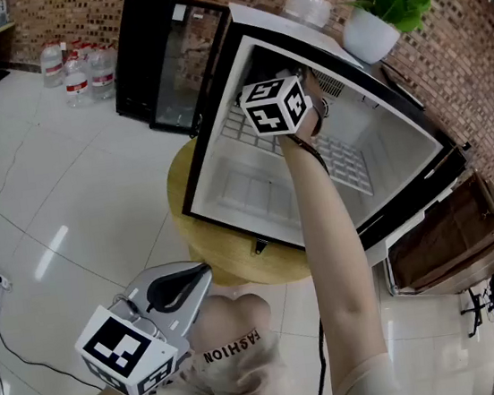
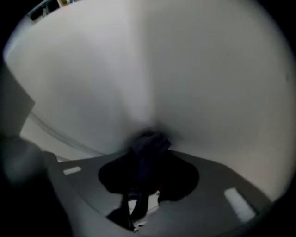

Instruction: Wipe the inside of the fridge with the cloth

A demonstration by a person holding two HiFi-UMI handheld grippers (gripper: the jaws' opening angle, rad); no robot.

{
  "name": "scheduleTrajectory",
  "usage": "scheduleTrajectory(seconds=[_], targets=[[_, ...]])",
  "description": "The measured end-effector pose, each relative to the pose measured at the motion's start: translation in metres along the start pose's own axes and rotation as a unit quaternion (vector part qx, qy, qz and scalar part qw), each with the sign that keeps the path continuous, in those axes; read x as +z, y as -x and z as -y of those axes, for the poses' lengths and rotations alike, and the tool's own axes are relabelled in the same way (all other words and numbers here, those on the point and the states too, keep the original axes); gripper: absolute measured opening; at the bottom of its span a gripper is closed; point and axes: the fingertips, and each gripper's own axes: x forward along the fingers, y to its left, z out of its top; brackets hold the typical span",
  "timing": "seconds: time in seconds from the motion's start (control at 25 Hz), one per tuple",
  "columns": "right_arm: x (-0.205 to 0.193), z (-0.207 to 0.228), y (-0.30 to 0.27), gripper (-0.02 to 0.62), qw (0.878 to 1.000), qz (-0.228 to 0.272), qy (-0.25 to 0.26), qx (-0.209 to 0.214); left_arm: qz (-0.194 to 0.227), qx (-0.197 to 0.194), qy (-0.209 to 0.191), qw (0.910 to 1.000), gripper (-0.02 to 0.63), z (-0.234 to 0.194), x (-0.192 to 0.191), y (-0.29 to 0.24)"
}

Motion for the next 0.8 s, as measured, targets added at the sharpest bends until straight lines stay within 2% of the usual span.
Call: scheduleTrajectory(seconds=[0.12, 0.28, 0.4, 0.52, 0.68, 0.8], targets=[[-0.029, 0.015, 0.003, 0.12, 1.0, -0.02, -0.013, -0.017, -0.002, -0.005, 0.005, 1.0, 0.0, 0.004, -0.001, -0.008], [-0.075, 0.065, 0.025, 0.121, 0.995, -0.046, -0.067, -0.057, -0.004, -0.011, 0.004, 0.9999, 0.0, 0.005, 0.0, -0.011], [-0.1, 0.099, 0.041, 0.121, 0.991, -0.069, -0.081, -0.081, -0.007, -0.01, 0.006, 0.9999, 0.0, 0.005, -0.003, -0.011], [-0.129, 0.124, 0.056, 0.121, 0.985, -0.112, -0.079, -0.108, -0.01, -0.014, 0.013, 0.9998, 0.0, 0.008, -0.007, -0.013], [-0.164, 0.15, 0.072, 0.12, 0.97, -0.177, -0.067, -0.153, -0.009, -0.014, 0.014, 0.9998, 0.0, 0.011, -0.007, -0.015], [-0.158, 0.144, 0.075, 0.12, 0.973, -0.177, -0.035, -0.146, -0.005, -0.012, 0.013, 0.9998, 0.0, 0.01, -0.004, -0.016]])
